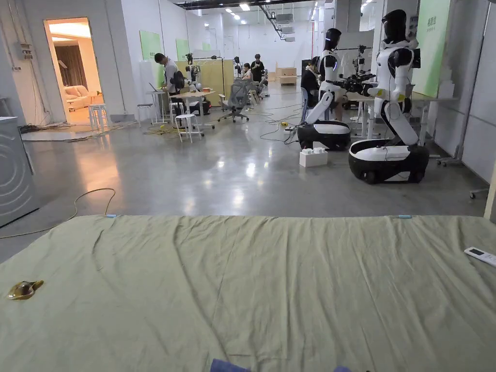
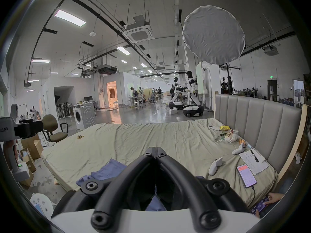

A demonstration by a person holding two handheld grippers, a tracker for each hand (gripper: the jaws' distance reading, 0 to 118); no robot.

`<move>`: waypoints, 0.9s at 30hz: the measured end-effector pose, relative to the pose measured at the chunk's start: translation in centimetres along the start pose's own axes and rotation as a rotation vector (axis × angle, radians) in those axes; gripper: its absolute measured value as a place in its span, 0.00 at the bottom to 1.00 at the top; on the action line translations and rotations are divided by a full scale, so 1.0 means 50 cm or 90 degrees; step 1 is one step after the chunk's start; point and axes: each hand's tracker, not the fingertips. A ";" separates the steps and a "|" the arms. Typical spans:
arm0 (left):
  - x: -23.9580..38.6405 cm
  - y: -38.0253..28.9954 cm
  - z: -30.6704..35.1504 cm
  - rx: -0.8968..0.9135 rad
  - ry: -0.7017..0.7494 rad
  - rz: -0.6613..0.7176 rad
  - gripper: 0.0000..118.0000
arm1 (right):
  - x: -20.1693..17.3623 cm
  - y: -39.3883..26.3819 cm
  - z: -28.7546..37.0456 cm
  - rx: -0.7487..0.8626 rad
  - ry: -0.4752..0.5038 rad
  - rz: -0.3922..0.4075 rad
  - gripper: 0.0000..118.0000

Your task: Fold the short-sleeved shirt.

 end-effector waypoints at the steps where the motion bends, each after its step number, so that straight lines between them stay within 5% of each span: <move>1: -0.001 -0.001 -0.004 -0.006 -0.006 0.006 0.00 | 0.001 -0.002 0.000 0.000 0.000 -0.003 0.00; 10: -0.016 -0.042 -0.123 -0.101 -0.032 0.013 0.00 | 0.004 -0.037 -0.037 -0.021 0.010 0.011 0.00; 18: -0.051 -0.177 -0.452 -0.275 -0.129 0.084 0.01 | 0.016 -0.105 -0.074 -0.109 -0.006 -0.003 0.00; 19: -0.057 -0.201 -0.506 -0.289 -0.133 0.110 0.09 | 0.021 -0.116 -0.077 -0.125 -0.013 -0.005 0.00; 22: -0.068 -0.257 -0.649 -0.329 -0.136 0.182 0.62 | 0.040 -0.149 -0.085 -0.171 -0.029 -0.021 0.00; 27: -0.091 -0.353 -0.827 -0.455 -0.067 0.187 0.64 | 0.061 -0.186 -0.089 -0.214 -0.047 -0.020 0.00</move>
